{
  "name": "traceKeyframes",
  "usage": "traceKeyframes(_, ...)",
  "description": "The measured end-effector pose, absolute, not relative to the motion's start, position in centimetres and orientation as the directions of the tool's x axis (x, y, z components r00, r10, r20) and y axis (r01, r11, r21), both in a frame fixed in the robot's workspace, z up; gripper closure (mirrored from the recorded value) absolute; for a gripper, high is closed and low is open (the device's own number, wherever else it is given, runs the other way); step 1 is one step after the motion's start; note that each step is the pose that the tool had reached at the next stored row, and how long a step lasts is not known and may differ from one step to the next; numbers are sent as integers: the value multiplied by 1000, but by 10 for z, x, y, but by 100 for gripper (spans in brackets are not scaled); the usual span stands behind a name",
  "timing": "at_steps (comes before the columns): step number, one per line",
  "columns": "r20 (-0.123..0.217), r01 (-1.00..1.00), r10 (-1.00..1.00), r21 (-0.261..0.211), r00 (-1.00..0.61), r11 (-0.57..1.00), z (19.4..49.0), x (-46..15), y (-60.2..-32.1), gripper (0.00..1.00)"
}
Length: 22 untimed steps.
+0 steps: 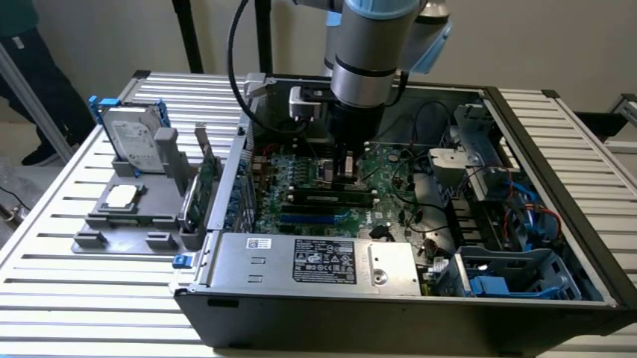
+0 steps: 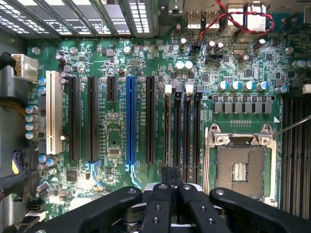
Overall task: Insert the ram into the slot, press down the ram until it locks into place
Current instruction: 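Press down the ram until it locks into place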
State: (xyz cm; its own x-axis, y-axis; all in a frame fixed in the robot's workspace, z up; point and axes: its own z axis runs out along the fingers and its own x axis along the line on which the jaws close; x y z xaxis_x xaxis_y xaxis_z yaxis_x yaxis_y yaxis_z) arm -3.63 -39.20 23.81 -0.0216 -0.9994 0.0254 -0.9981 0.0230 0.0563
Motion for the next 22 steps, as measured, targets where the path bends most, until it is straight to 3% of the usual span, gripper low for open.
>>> traceKeyframes(9, 27, -999, -999, 49, -22, 23, 224, -40, -392, 89)
traceKeyframes(22, 25, -999, -999, 49, -22, 23, 272, -32, -393, 89)
